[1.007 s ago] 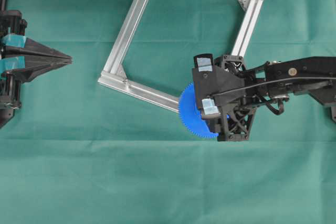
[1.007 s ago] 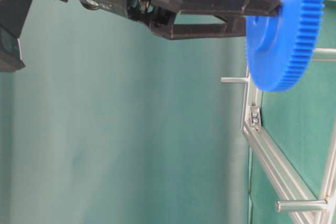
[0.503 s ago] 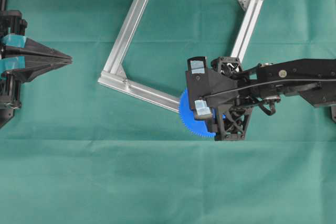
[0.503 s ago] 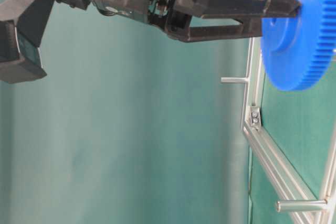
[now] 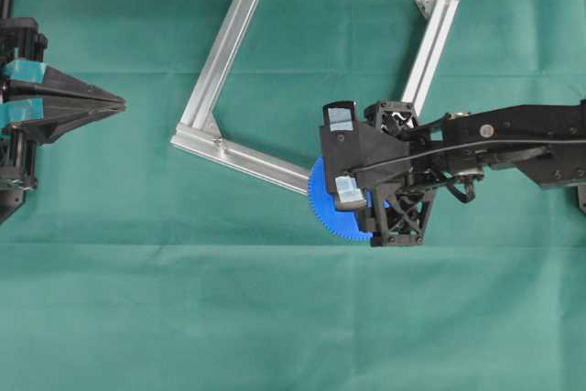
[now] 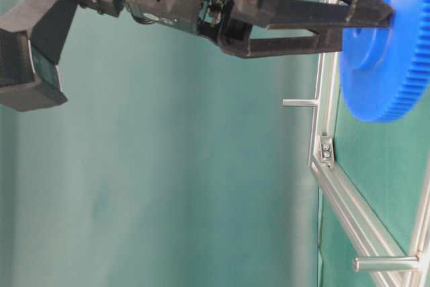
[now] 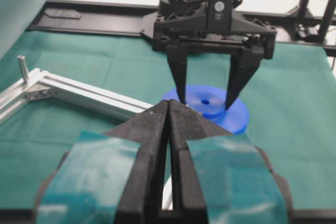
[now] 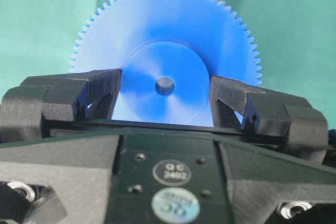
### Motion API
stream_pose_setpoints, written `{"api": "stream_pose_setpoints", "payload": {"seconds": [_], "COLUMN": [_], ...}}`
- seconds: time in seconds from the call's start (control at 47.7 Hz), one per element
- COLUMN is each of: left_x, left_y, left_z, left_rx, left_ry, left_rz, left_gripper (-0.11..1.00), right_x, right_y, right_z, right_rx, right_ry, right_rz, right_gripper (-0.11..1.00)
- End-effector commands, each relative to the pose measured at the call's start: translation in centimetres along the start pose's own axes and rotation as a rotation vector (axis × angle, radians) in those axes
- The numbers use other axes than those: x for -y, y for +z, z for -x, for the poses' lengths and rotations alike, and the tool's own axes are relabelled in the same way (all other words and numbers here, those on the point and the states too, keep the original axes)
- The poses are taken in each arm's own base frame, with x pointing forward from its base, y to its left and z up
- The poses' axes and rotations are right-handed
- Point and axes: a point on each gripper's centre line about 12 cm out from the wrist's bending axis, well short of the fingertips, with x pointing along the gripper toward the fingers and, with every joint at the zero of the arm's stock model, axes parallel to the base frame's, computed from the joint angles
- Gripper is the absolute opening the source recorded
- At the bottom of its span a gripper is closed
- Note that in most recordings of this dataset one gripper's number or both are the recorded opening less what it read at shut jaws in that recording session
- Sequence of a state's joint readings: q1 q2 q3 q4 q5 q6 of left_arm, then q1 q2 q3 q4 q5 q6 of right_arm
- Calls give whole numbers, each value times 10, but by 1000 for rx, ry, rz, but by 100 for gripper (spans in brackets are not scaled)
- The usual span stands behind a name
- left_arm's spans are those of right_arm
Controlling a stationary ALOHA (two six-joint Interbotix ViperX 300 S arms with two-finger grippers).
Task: Find the location of the shaft and insert the gear.
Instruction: 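Align the gear's center hole with the metal shaft on the frame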
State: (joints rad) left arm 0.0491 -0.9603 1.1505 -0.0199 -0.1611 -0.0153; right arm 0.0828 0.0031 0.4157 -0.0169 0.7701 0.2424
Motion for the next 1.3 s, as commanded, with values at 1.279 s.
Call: {"api": "stream_pose_setpoints", "payload": {"seconds": [1.279], "left_x": [2], "left_y": [9], "left_z": [-2], "left_rx": [14], "left_ry": [-6], "left_rz": [4], "left_gripper": [1], "right_x": [-16], "right_y": [37], "right_z": [11], "right_rx": [137], "right_ry": [24], "right_rz": [51], "right_gripper": [69]}}
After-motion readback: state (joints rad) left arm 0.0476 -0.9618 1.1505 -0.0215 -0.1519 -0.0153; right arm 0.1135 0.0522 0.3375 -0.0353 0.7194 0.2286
